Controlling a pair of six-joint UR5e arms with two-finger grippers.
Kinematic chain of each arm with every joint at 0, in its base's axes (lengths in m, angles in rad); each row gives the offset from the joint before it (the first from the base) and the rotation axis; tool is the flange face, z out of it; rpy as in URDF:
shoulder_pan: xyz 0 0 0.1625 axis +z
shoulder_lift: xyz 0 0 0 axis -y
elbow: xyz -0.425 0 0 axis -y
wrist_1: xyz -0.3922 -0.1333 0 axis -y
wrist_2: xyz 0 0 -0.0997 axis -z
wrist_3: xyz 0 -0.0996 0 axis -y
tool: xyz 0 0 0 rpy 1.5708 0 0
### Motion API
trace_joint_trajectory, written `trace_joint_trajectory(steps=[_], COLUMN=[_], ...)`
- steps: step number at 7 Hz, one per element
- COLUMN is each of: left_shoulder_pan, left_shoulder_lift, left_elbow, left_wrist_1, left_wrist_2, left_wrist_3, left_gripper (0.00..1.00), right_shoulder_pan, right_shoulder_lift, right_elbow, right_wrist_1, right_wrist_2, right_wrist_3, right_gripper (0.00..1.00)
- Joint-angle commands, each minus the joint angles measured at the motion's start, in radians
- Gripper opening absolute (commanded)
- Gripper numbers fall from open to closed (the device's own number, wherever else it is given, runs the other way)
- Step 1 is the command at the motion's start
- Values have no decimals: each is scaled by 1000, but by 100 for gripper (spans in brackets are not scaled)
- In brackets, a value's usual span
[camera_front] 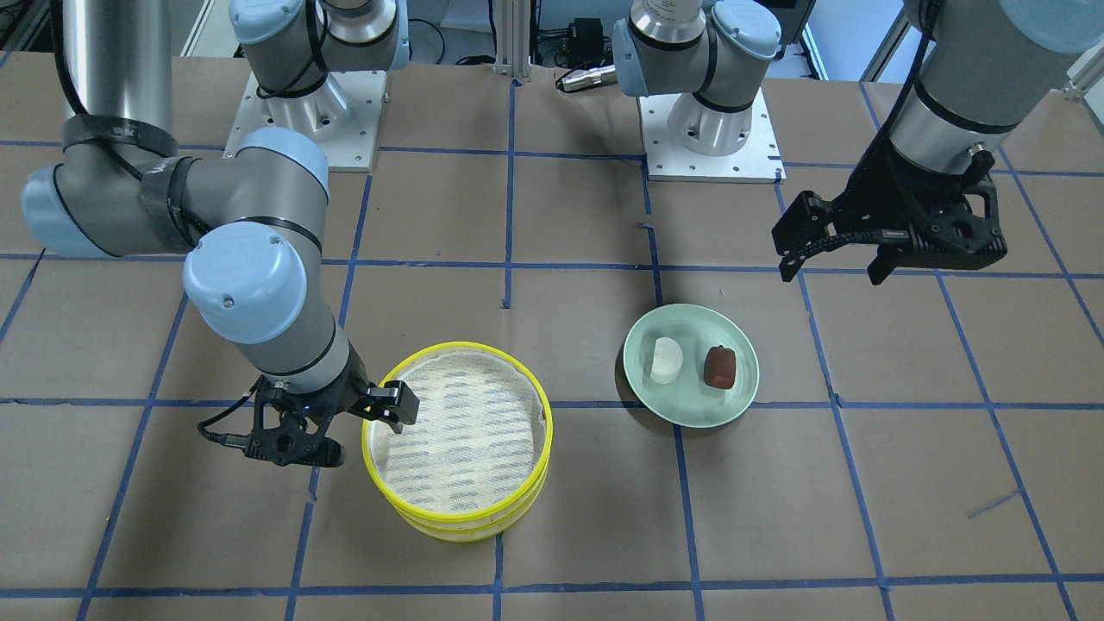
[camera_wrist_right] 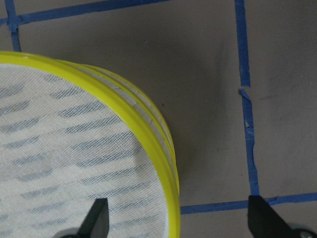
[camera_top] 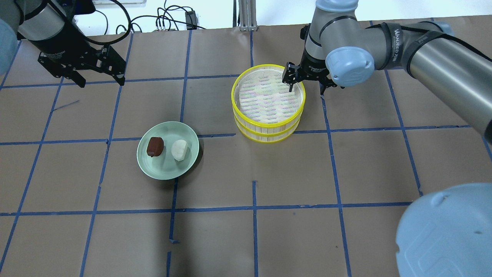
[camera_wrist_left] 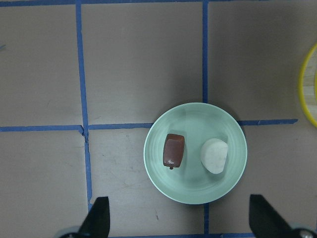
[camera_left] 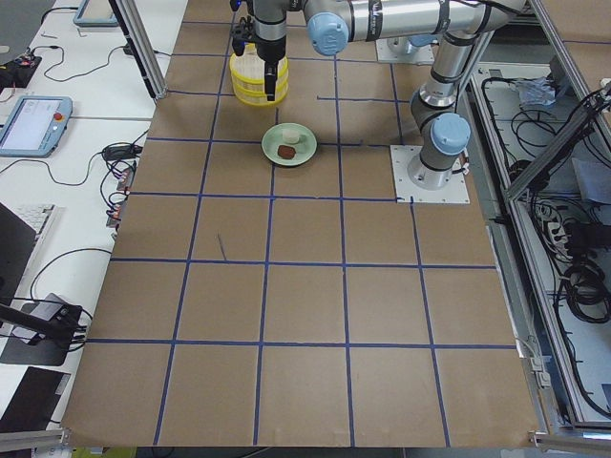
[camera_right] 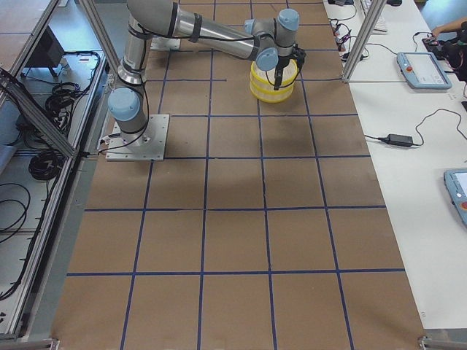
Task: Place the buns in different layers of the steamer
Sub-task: 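Move the right gripper to the steamer rim while the left approaches the bowl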
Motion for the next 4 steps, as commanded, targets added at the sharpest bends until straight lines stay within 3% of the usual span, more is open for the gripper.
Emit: trace_joint_trajectory(steps=[1, 2, 3, 4], left_shoulder_pan=[1, 1, 1, 1], left_shoulder_lift=[-3, -43, -81, -98], left_elbow=[-53, -98, -128, -133], left_wrist_1=[3, 15, 115, 129], left_wrist_2=[5, 2, 5, 3], left_wrist_3=[2, -8, -1, -1], left_gripper=[100, 100, 100, 100], right_shoulder_pan=[-1, -1, -2, -2], right_shoulder_lift=[6, 1, 1, -2], right_elbow=[32, 34, 38, 38], right_wrist_1=[-65, -65, -66, -65], right_wrist_2=[5, -4, -12, -29], right_wrist_3=[3, 0, -3, -5], right_gripper=[69, 41, 30, 24])
